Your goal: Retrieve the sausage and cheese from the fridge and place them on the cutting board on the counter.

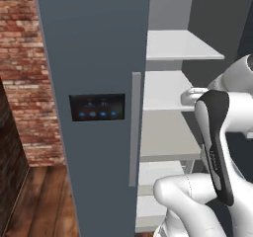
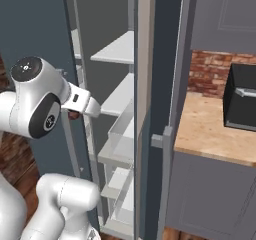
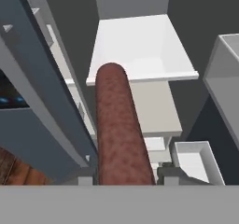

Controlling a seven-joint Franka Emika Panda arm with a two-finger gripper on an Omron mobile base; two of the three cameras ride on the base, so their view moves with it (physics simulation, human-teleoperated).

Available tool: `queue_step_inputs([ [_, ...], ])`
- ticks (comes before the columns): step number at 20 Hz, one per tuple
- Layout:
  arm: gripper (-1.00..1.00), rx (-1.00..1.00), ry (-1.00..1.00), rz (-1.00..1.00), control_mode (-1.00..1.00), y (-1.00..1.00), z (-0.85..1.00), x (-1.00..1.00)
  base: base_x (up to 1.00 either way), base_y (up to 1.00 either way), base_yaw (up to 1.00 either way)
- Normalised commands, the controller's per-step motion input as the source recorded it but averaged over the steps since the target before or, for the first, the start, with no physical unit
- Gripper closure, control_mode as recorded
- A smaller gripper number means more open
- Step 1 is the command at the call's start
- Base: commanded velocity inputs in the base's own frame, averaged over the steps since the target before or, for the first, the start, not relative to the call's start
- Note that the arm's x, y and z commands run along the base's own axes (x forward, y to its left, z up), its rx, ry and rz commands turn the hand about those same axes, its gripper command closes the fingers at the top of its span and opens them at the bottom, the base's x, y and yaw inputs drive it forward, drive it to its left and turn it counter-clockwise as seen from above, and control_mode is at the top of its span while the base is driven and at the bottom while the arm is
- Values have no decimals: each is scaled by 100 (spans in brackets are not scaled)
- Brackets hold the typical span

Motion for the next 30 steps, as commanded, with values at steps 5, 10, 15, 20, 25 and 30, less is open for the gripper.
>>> queue_step_inputs([
  [5, 100, 0, 0, 0, 100, 0, 0, 0, -98, 13, 0],
  [10, 100, 0, 0, 0, 100, 0, 0, 0, -75, 96, -6],
  [15, 100, 0, 0, 0, 100, 0, 0, 0, -100, 78, -29],
  [20, 100, 0, 0, 0, 100, 0, 0, 0, -100, 24, -58],
  [25, 100, 0, 0, 0, 100, 0, 0, 0, -59, 9, -84],
  [30, 100, 0, 0, 0, 100, 0, 0, 0, -25, 0, -87],
])
